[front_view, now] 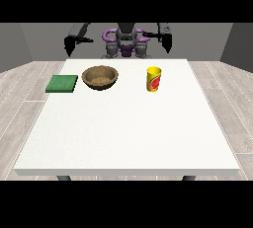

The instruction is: Pick the cup and pour the ball into the bowl, then pick the bowl and place it on the pad

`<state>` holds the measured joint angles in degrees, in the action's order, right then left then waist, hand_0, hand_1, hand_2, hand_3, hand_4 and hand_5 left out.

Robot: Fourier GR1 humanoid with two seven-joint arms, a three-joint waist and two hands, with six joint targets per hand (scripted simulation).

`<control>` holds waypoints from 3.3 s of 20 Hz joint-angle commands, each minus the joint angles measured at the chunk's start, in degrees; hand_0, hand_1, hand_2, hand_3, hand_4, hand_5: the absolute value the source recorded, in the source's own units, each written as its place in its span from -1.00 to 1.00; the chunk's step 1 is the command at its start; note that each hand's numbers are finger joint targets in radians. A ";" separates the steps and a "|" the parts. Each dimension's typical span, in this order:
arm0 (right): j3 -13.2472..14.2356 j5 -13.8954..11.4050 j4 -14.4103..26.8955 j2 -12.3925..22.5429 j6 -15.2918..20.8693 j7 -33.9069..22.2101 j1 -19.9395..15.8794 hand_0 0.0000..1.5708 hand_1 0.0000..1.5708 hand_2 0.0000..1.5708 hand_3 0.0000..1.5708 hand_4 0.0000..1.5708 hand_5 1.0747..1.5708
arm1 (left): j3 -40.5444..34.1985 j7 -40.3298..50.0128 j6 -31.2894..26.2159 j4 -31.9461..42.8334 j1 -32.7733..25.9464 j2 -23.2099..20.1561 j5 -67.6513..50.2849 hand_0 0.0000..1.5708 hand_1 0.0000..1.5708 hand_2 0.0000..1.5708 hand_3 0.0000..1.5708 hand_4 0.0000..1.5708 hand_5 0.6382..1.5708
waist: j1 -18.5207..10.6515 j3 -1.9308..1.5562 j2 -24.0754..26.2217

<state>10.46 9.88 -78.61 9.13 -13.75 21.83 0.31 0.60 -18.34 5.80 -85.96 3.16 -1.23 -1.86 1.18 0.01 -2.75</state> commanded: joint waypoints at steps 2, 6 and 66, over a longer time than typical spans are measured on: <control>0.61 -0.35 3.86 0.36 0.87 1.06 -8.00 -1.00 -1.00 -1.00 -1.00 -1.00 0.95 | -3.04 -5.00 1.09 8.56 8.63 -0.38 0.80 -1.00 -1.00 -1.00 -1.00 -1.00 0.76 | 0.41 -0.01 -4.77; 3.27 0.09 10.05 2.90 -1.33 7.24 -12.23 -1.00 -1.00 -1.00 -1.00 -1.00 0.92 | -4.02 -6.27 4.78 11.84 15.44 0.39 2.62 -1.00 -1.00 -1.00 -1.00 -1.00 0.74 | 1.58 -0.03 -9.67; 5.19 -0.37 43.48 9.78 -5.06 13.05 -25.31 -1.00 -1.00 -0.71 -0.84 -0.53 0.90 | 19.84 25.01 27.00 39.45 36.51 -9.61 65.11 0.61 0.61 1.00 0.96 0.12 0.92 | 2.64 -0.31 2.94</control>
<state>14.14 9.48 -39.14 18.72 -20.89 34.66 -25.68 14.49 -1.96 37.49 -46.15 36.77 -13.26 53.93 8.55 -0.40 -3.88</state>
